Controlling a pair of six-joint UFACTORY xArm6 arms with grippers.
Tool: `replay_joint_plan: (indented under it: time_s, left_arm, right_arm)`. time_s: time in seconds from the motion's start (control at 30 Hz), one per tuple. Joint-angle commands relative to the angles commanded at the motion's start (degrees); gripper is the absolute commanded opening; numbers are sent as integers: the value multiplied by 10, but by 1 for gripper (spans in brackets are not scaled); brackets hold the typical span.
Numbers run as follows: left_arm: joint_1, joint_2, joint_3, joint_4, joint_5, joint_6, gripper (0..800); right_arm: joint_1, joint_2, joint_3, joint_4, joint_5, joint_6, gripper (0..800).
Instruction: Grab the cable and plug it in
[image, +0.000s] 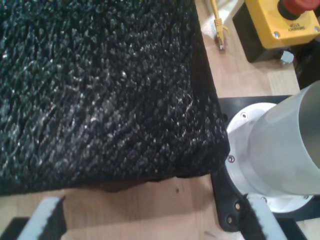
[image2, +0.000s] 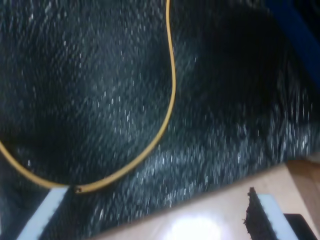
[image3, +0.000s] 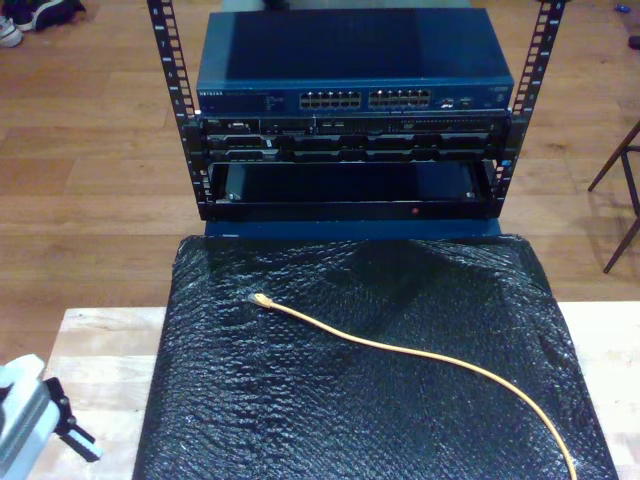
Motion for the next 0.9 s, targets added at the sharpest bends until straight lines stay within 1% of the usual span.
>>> replay_joint_plan:
  time_s: [0.17,0.3,0.67,0.9]
  left_arm:
    - [-33,0,4,0,-2,-33,800]
    - [-34,-2,5,-3,-4,-35,800]
    - [-33,0,7,-6,-31,-38,800]
    - [-33,-4,5,-6,-35,-68,800]
  right_arm:
    - [55,1,1,4,-31,35,794]
    - [105,1,2,4,-64,67,794]
    - [239,4,0,1,-150,152,794]
    - [324,29,-3,-1,-203,193,796]
